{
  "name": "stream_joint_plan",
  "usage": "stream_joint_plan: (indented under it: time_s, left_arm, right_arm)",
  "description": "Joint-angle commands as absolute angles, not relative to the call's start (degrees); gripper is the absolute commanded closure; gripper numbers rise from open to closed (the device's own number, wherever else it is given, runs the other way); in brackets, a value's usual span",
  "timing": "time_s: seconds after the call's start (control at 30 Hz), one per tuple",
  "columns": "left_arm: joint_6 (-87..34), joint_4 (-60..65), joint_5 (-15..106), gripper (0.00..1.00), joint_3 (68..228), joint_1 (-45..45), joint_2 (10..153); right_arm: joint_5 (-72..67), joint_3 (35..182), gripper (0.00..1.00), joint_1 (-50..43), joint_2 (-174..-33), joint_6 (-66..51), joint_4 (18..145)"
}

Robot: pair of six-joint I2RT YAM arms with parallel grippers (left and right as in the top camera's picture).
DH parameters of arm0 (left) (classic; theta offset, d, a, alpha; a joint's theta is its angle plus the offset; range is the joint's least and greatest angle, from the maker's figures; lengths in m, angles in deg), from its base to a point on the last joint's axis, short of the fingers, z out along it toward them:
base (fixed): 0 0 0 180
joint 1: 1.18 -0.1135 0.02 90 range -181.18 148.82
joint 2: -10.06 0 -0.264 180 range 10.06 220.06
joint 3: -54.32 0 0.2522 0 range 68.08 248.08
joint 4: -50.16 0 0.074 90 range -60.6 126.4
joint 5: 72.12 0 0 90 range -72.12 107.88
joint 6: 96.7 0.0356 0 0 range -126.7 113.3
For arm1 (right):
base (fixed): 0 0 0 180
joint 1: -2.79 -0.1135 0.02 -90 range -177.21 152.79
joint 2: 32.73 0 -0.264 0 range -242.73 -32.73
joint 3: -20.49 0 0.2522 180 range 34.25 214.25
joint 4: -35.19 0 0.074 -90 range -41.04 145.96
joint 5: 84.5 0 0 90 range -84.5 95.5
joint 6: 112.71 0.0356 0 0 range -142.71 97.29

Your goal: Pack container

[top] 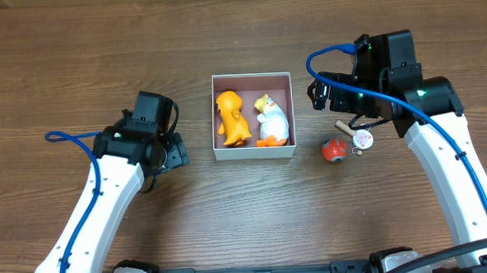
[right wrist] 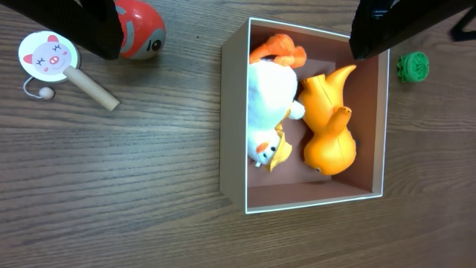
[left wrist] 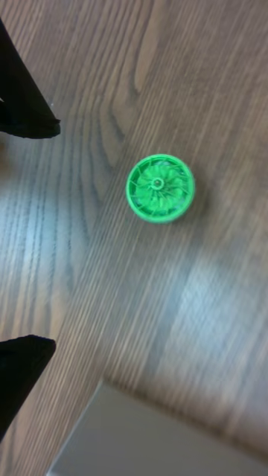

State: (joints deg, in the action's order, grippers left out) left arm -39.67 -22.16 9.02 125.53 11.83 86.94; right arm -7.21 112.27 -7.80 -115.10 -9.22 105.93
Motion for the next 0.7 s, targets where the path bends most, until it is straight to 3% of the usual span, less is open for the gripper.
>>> stream_joint_plan:
  time_s: [0.0,0.03,0.13,0.67]
  left_arm:
    - [-42.0,-19.3,6.6,0.15,123.7,9.8,90.1]
    - [-41.6,-18.4,6.6,0.15,123.7,9.1,91.2]
    - [-40.3,-16.3,6.5,0.0,123.7,7.4,93.8]
    - [-31.5,-8.4,11.3,0.0,123.7,1.1,104.1]
  right_arm:
    - [-7.4,113.7,0.0,-8.1,-115.1,-9.2,105.7]
    - [-7.4,113.7,0.0,-8.1,-115.1,-9.2,105.7]
    - [-7.4,113.7,0.0,-8.1,-115.1,-9.2,105.7]
    - [-7.4,113.7,0.0,-8.1,-115.1,-9.2,105.7]
